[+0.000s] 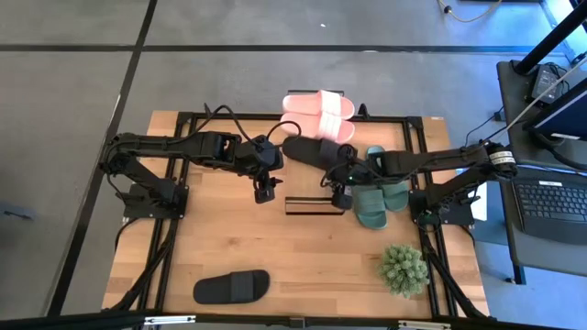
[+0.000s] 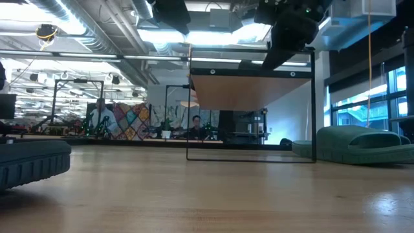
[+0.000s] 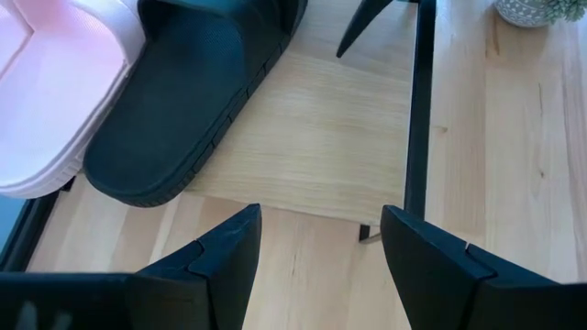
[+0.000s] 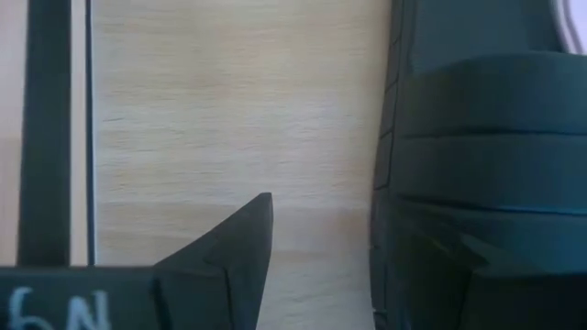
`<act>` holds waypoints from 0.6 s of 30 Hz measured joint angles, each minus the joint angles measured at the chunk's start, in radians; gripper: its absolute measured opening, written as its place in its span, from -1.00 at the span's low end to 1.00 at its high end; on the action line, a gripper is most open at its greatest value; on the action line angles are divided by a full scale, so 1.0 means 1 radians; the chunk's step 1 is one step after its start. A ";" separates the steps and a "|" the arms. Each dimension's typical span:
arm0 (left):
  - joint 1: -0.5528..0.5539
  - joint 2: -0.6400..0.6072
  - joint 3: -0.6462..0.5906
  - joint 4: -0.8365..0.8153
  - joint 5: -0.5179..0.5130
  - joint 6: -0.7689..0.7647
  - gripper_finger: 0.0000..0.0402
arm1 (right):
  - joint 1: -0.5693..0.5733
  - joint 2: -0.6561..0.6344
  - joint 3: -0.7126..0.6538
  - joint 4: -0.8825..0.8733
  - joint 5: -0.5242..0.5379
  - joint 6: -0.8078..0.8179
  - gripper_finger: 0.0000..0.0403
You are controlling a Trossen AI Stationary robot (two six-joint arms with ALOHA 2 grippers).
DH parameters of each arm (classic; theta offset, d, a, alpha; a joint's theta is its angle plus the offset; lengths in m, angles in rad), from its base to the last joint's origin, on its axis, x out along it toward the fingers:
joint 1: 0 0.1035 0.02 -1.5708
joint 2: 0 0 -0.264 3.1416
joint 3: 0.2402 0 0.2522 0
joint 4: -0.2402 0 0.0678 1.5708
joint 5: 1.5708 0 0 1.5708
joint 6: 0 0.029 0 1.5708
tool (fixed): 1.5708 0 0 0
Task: Pick and place slides into the shelf
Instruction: Put the top black slide on the shelf
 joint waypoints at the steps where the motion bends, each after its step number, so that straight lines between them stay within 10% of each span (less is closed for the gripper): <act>1: 0.000 0.000 0.000 0.000 0.000 0.000 0.08 | -0.004 0.000 0.000 0.000 0.000 -0.003 -0.02; 18: 0.000 0.000 0.000 0.000 0.000 -0.001 0.08 | -0.034 -0.001 0.000 -0.013 -0.002 -0.039 -0.02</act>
